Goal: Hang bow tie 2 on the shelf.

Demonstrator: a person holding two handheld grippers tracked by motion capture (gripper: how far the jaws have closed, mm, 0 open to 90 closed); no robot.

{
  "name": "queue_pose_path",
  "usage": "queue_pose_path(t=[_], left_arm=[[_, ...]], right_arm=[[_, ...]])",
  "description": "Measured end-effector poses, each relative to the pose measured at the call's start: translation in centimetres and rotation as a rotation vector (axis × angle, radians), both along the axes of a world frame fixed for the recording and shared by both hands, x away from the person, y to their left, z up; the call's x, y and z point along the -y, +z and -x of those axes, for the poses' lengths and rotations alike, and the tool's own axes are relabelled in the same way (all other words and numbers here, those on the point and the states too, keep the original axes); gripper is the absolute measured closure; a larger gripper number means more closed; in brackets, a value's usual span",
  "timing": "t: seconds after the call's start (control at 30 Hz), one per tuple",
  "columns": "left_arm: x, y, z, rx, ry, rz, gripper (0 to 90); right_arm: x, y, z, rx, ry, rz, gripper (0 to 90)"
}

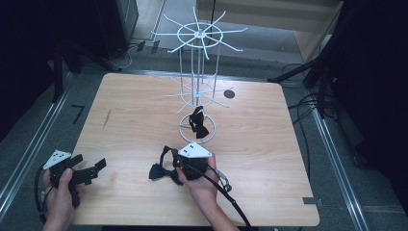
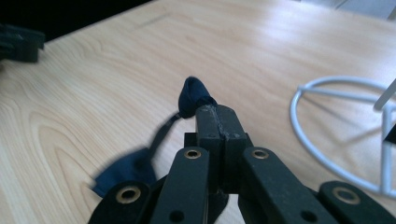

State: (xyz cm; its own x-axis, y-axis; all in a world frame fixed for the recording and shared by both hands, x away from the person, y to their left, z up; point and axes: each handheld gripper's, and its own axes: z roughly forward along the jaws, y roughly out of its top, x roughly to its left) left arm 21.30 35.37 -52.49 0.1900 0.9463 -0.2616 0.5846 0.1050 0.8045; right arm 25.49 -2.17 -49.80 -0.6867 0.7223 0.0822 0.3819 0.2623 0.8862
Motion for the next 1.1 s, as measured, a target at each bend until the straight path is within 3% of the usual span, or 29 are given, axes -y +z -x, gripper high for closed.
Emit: queue_pose_path(t=[0.37,1.1], left_arm=[[0.0,0.0,0.0,0.001,-0.001,0.002,0.0],[0.0,0.0,0.0,0.005,0.001,0.0,0.0]], right_arm=[[0.3,2.7,0.3,0.069,-0.005,-0.038,90.0],[1.3,7.4,0.1,0.155,-0.043,-0.112,90.0]])
